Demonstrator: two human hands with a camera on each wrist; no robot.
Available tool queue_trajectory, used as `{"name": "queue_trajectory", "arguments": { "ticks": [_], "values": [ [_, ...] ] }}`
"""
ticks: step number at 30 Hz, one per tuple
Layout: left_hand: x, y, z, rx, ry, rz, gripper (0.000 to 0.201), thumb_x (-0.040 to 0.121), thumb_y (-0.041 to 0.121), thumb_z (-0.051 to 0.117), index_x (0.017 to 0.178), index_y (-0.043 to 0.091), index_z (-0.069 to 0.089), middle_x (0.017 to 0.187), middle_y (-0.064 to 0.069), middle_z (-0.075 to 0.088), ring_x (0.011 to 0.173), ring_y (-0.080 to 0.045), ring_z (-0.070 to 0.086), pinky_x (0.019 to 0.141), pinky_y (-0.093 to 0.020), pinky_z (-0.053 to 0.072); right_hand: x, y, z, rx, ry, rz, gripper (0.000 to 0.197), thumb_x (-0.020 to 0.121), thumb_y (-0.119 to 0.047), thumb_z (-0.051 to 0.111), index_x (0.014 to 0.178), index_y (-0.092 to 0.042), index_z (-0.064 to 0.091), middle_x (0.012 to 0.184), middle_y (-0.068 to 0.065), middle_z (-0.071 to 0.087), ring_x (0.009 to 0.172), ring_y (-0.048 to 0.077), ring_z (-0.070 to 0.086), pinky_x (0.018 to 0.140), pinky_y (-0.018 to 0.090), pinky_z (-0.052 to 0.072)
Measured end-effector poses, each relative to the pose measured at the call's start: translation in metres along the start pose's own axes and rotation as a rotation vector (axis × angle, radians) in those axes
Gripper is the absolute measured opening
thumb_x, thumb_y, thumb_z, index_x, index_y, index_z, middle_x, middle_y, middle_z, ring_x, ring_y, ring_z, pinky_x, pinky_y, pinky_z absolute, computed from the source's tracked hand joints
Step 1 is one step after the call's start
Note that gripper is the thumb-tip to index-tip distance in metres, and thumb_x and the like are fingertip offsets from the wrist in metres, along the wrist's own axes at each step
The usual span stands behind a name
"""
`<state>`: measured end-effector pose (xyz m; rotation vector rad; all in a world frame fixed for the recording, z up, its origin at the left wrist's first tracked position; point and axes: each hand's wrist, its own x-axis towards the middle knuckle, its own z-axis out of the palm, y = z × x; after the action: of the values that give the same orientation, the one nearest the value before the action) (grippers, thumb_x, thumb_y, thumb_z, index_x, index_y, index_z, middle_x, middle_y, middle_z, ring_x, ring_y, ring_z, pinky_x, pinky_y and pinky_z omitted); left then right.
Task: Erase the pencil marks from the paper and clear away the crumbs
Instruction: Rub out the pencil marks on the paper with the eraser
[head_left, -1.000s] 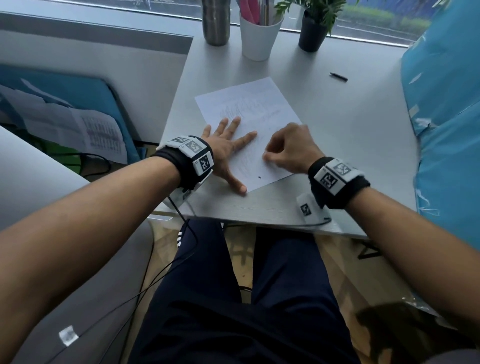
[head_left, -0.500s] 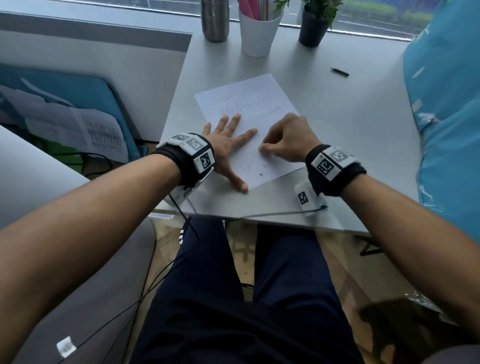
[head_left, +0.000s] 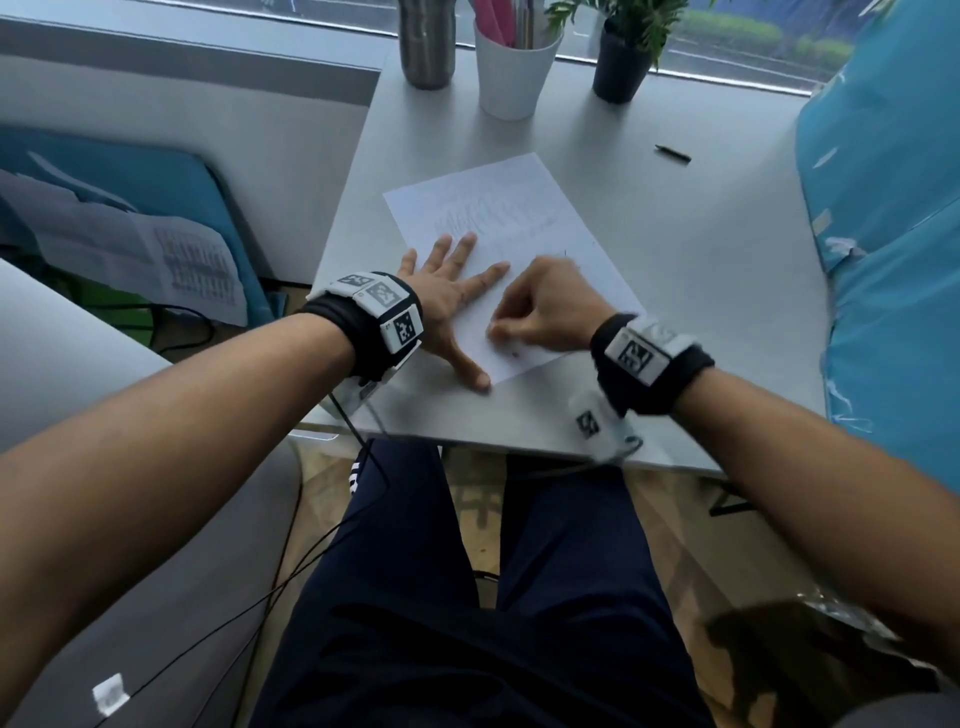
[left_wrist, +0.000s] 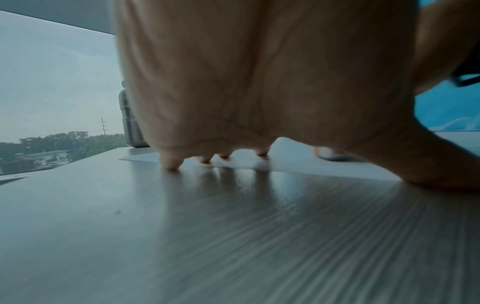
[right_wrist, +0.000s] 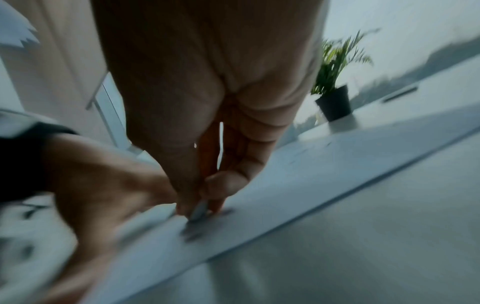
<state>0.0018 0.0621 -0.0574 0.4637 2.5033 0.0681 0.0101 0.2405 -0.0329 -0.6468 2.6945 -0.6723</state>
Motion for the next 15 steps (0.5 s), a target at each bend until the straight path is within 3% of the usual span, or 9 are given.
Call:
{"name": "queue_trajectory", "arguments": {
  "ticks": [3,5,7,8,12,15],
  "values": [
    [-0.002,0.001,-0.001,-0.017,0.009,-0.007,0.152,0.034,0.089,0.072,0.147,0.048,-0.022,0.154,-0.002,-0.039,0.142,-0.027,-0.033,0.115,-0.057,-0.014,0.011,0.010,-0.012,0.030,0.137,0.097,0.012,0.073,-0.024,0.077,0.079,-0.014,0.079,0.074,-0.001,0.074,0.065,0.005,0.063,0.064,0.010,0.048],
    [0.000,0.001,-0.001,-0.009,0.015,-0.008,0.153,0.034,0.089,0.071,0.146,0.047,-0.024,0.154,-0.003,-0.040,0.142,-0.027,-0.034,0.115,-0.057,-0.015,0.001,-0.005,0.003,0.018,0.043,0.030,0.009,0.072,-0.020,0.076,0.076,-0.012,0.079,0.071,-0.001,0.074,0.063,0.007,0.064,0.064,0.016,0.051],
    [0.000,0.002,0.000,0.008,0.012,-0.012,0.153,0.034,0.089,0.071,0.146,0.047,-0.025,0.153,-0.003,-0.040,0.142,-0.027,-0.034,0.115,-0.056,-0.015,-0.011,-0.015,0.013,0.001,-0.062,-0.060,0.008,0.073,-0.020,0.076,0.076,-0.013,0.079,0.072,-0.003,0.074,0.064,0.006,0.065,0.063,0.015,0.049],
    [0.000,0.002,0.000,0.011,0.009,-0.014,0.153,0.035,0.088,0.071,0.146,0.047,-0.024,0.154,-0.003,-0.040,0.142,-0.028,-0.034,0.115,-0.056,-0.015,-0.007,-0.010,0.007,-0.010,-0.054,-0.031,0.010,0.074,-0.022,0.076,0.077,-0.013,0.079,0.073,-0.002,0.074,0.067,0.007,0.066,0.063,0.014,0.048],
    [-0.002,0.003,-0.001,-0.013,0.009,-0.013,0.152,0.035,0.087,0.073,0.147,0.048,-0.022,0.155,-0.002,-0.038,0.143,-0.028,-0.032,0.116,-0.057,-0.014,0.013,0.013,-0.014,0.018,0.145,0.129,0.013,0.072,-0.024,0.077,0.079,-0.014,0.079,0.077,0.000,0.074,0.074,0.011,0.068,0.071,0.016,0.049],
    [-0.001,0.002,-0.001,-0.002,0.010,-0.014,0.154,0.032,0.089,0.070,0.147,0.046,-0.024,0.154,-0.003,-0.040,0.142,-0.027,-0.034,0.116,-0.058,-0.014,-0.007,-0.013,0.007,-0.011,-0.012,-0.022,0.007,0.072,-0.020,0.076,0.074,-0.013,0.078,0.071,-0.002,0.073,0.065,0.009,0.065,0.068,0.020,0.051]
  ]
}}
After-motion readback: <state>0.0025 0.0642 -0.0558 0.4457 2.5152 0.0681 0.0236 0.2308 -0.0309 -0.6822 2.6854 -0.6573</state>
